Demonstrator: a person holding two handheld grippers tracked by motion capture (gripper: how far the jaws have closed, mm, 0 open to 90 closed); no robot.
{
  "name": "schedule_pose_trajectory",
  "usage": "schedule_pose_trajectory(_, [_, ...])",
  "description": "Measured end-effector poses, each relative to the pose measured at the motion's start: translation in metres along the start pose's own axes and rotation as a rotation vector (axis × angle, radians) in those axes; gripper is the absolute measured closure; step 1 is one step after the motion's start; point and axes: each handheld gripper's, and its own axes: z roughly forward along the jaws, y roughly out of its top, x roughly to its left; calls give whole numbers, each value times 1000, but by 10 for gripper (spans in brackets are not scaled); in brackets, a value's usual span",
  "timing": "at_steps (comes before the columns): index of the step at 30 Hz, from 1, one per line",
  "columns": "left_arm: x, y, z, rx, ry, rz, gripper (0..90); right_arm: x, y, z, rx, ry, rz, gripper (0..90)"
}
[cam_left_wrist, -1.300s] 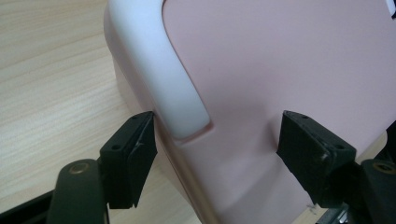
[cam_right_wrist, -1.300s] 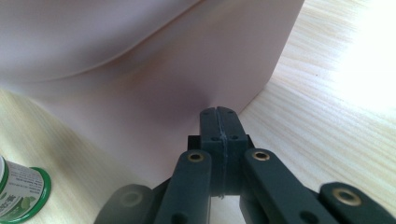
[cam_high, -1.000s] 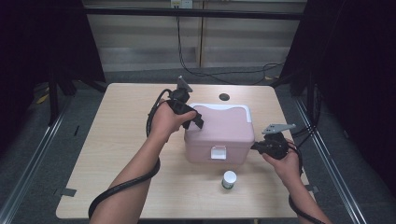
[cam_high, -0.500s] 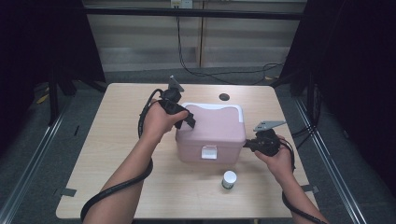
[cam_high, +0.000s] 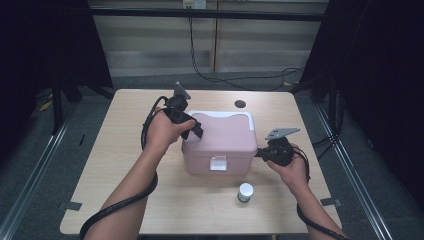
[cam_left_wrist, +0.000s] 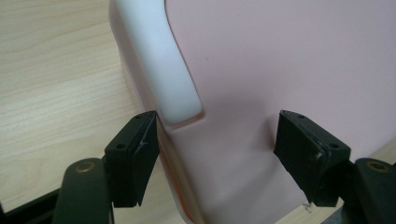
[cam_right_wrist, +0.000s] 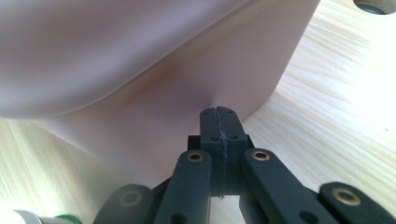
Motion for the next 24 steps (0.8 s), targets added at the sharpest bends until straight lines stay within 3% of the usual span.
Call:
schedule_pose_trajectory(11, [16, -6, -11, 7, 20, -27, 311, 11, 16, 14, 8, 23, -34, 900])
schedule_pose_trajectory(24, [35, -16, -27, 25, 75, -60, 321, 28, 32, 33, 13, 57, -62, 900])
